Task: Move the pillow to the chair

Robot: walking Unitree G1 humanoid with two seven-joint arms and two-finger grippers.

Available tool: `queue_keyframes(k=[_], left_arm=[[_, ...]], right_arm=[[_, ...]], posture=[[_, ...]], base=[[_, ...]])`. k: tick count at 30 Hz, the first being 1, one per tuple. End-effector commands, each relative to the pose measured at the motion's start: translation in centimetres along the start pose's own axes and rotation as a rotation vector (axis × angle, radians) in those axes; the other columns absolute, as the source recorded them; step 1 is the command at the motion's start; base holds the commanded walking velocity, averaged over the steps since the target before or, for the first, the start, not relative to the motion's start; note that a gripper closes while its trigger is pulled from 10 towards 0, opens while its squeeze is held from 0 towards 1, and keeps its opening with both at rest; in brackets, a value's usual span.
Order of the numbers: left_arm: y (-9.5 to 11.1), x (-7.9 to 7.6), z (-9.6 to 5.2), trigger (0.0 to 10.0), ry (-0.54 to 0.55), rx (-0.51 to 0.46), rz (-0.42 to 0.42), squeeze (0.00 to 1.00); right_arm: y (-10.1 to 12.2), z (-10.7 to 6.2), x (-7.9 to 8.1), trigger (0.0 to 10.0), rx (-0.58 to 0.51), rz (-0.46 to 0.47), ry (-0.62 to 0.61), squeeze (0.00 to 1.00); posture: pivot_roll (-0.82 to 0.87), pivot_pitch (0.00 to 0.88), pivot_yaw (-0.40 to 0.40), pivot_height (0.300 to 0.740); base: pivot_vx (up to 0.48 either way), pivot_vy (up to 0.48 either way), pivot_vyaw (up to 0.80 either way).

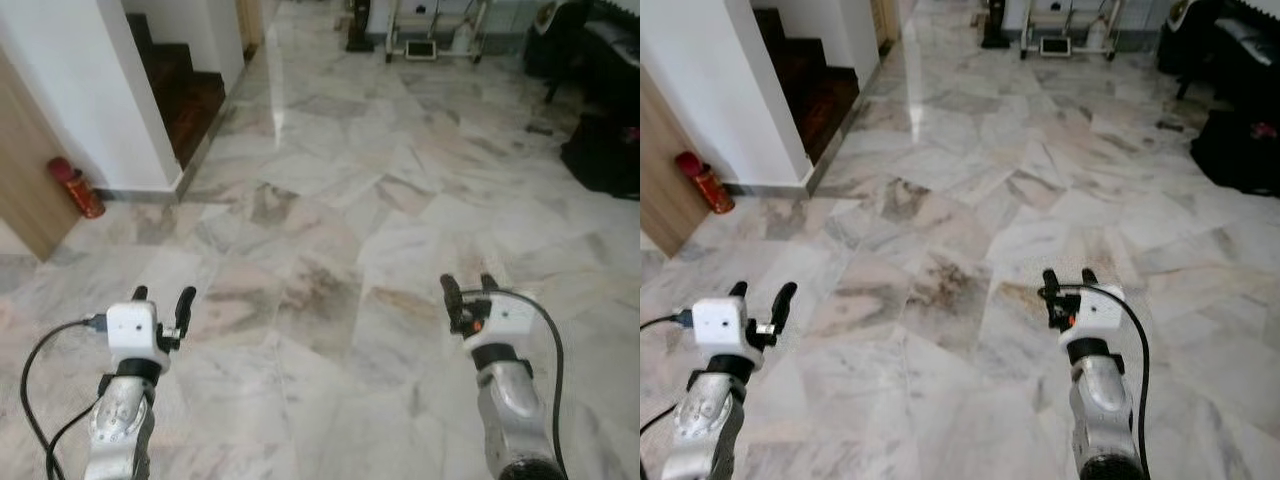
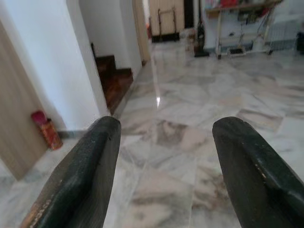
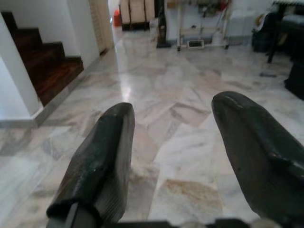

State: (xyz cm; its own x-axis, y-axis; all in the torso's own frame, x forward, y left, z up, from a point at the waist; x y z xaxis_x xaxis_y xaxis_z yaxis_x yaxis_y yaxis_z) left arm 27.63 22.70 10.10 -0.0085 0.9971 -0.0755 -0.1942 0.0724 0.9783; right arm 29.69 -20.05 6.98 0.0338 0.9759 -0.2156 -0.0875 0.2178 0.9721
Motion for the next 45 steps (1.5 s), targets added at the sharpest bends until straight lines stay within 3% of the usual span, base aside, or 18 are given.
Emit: queue_keyframes(k=[1,5,10,19,24,29,31,34,37,45], left_arm=[[0.8,-0.4,-0.4,10.0,-0.003,-0.012,-0.004,0.0],[1.8,-0.3,-1.2,10.0,0.024,-0.025,-0.001,0.0],[1.7,0.5,-1.9,10.0,0.075,0.009,-0.004,0.0],[2.1,0.5,-1.0,10.0,0.07,0.03,-0.011,0.0],[1.6,1.5,-1.7,10.0,0.076,0.068,0.015,0.0],[0.9,2.1,-2.1,10.0,0.137,0.086,-0.002,0.0],[0.8,1.7,-1.6,10.0,0.161,0.073,-0.038,0.0],[0.5,-0.2,-0.4,10.0,0.117,0.059,-0.058,0.0],[-0.2,-0.3,-0.1,10.0,0.126,0.071,-0.095,0.0],[-1.6,-0.6,0.4,10.0,0.084,0.133,-0.111,0.0]], right_arm=[[2.0,0.0,0.3,10.0,-0.058,-0.011,0.013,0.0],[2.9,-1.1,0.2,10.0,-0.063,-0.009,0.011,0.0],[2.0,-1.2,-0.7,10.0,-0.002,0.003,-0.038,0.0],[2.3,-0.5,-0.3,10.0,0.028,-0.011,-0.025,0.0],[1.1,-1.3,0.2,10.0,0.071,-0.005,-0.03,0.0],[0.5,-0.8,0.6,10.0,0.098,-0.005,0.002,0.0],[0.9,-0.2,0.3,10.0,0.085,-0.014,0.009,0.0],[1.1,0.8,-1.0,10.0,0.072,-0.023,0.004,0.0],[0.0,0.7,-1.6,10.0,0.124,-0.023,-0.03,0.0],[-0.6,0.8,-2.9,10.0,0.146,-0.018,-0.044,0.0]], posture=[[-0.02,0.0,0.021,0.74],[-0.02,0.0,0.018,0.74],[-0.02,0.0,0.005,0.74],[-0.03,0.0,0.027,0.74],[-0.01,0.0,0.023,0.74],[-0.03,0.0,0.021,0.74],[-0.04,0.0,0.024,0.74],[-0.03,0.0,0.003,0.74],[-0.05,0.0,0.002,0.74],[-0.04,0.0,-0.004,0.74]], base=[[0.0,0.0,0.0],[0.0,0.0,0.0],[0.0,0.0,0.0],[0.0,0.0,0.0],[0.0,0.0,0.0],[0.0,0.0,0.0],[0.0,0.0,0.0],[0.0,0.0,0.0],[0.0,0.0,0.0],[0.0,0.0,0.0]])
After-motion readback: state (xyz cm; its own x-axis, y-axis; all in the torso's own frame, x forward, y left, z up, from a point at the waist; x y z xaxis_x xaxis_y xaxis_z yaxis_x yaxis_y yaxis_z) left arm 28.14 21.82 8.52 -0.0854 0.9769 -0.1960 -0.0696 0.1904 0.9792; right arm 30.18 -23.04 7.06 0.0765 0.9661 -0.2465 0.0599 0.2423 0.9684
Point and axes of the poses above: a point about 5 cm out from each wrist's last joint towards the gripper, its own z axis pointing out of the wrist towards the gripper, its own y axis along the axis of the wrist's last joint, x = y × z, the point moved 2 cm from there along z, pointing out of the wrist towards the gripper, and after that the axes turned 12 degrees about -z, right-handed, at the moved point
